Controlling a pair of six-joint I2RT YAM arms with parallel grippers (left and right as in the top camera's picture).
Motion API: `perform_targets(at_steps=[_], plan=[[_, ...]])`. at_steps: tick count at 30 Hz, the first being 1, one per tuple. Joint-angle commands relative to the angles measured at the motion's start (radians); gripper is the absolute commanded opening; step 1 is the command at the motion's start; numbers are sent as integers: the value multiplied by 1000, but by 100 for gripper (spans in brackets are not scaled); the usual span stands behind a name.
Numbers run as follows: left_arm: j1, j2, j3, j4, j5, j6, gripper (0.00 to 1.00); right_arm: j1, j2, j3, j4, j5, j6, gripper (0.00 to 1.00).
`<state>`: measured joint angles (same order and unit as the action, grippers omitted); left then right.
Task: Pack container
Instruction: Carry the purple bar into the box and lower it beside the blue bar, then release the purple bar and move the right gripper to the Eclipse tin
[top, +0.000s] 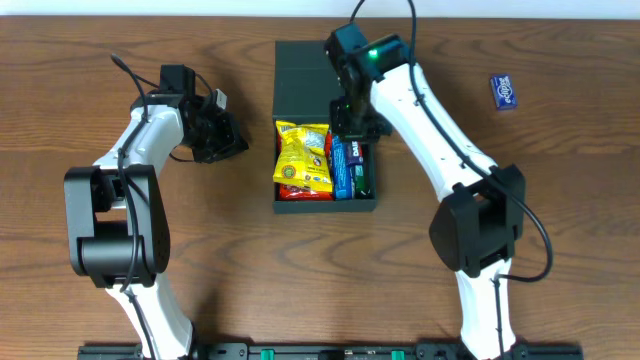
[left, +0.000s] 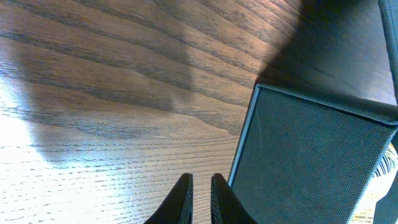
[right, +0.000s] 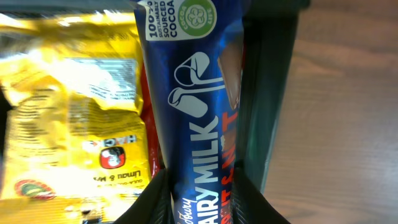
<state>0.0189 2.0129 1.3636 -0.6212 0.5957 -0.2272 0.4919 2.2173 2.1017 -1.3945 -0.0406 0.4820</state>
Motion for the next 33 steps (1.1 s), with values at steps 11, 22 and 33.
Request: perform_targets(at_steps=[11,22,33], plan=[[4,13,-13,-8,-3,23,12,35,2,-141,18,87,124,1],[4,13,-13,-8,-3,26,12,29,-8,-87,-13,178,122,33],[4,13,-13,-11,-3,41,13,-195,-100,123,-9,522,-124,65]])
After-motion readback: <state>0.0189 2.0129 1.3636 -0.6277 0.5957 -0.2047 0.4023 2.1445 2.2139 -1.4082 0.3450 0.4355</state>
